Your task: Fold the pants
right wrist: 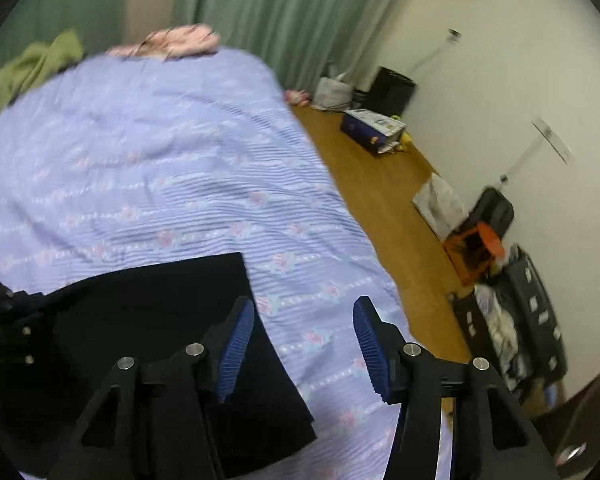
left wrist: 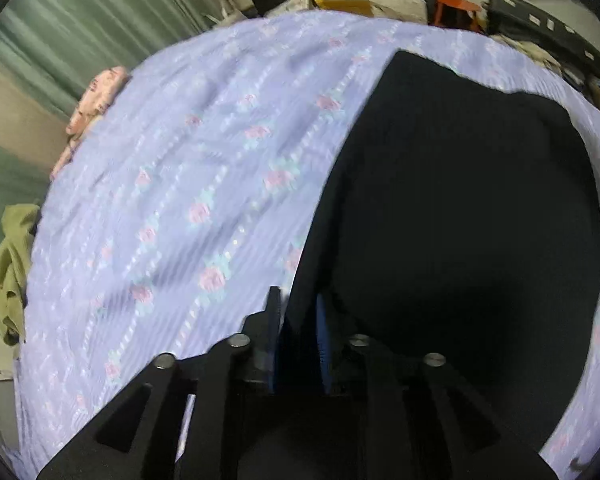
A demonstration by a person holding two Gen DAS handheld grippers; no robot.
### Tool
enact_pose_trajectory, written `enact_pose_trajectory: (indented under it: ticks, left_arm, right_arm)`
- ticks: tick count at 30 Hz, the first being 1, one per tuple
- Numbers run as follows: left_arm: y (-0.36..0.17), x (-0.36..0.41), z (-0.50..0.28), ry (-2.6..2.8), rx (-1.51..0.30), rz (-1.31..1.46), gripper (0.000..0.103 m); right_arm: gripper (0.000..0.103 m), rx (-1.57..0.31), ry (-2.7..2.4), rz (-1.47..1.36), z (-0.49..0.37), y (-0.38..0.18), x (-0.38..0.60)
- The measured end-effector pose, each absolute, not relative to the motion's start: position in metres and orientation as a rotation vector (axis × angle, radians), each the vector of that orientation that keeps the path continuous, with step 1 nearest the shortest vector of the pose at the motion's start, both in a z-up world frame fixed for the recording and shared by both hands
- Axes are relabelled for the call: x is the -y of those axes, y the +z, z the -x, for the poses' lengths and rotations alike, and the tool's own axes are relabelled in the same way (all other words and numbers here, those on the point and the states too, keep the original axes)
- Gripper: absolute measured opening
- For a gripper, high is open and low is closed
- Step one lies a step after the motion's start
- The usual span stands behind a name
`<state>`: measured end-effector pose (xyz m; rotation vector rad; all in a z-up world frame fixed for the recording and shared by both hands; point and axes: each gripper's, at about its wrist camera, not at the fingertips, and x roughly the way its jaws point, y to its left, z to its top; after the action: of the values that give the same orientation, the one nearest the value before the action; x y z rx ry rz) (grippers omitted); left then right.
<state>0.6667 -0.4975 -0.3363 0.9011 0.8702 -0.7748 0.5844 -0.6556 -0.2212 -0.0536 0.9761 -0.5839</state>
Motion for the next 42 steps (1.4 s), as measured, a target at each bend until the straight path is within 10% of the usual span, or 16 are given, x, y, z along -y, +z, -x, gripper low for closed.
enact_pose_trajectory:
  ticks: [2,7,25,26,28,38,42]
  left_arm:
    - [-0.329,0.503,-0.666,-0.743,-0.843,-0.881,0.056]
    - [-0.288,0.490,-0.646,-0.783,-0.797,-0.695,0.065]
    - [-0.326,0.419,-0.558,-0.803,-1.000,-0.507,0.070]
    - [-0.327,0.417,-0.560,-0.801,-1.018,-0.484,0.070]
    - [-0.330,0.416,-0.564,-0.796,-1.034,-0.462,0.070]
    - [-0.329,0.422,-0.563,-0.797,-0.999,-0.483,0.070]
    - [-0.329,0.423,-0.562,-0.787,-0.998,-0.483,0.070]
  right_arm:
    - [0.055,-0.970,-0.606,0.028,-0.564,-0.225,0.655]
    - [0.057,-0.955,-0.570,-0.089,-0.517,-0.239,0.651]
    - [0.046,-1.009,-0.467,-0.608,-0.510,-0.340,0.681]
    - [0.042,-1.012,-0.470,-0.633,-0.510,-0.346,0.684]
    - [0.003,-1.017,-0.485,-0.665,-0.511,-0.352,0.688]
    - [0.004,-0.917,-0.530,-0.643,-0.476,-0.330,0.682]
    - [0.038,-0.934,-0.527,-0.675,-0.480,-0.332,0.691]
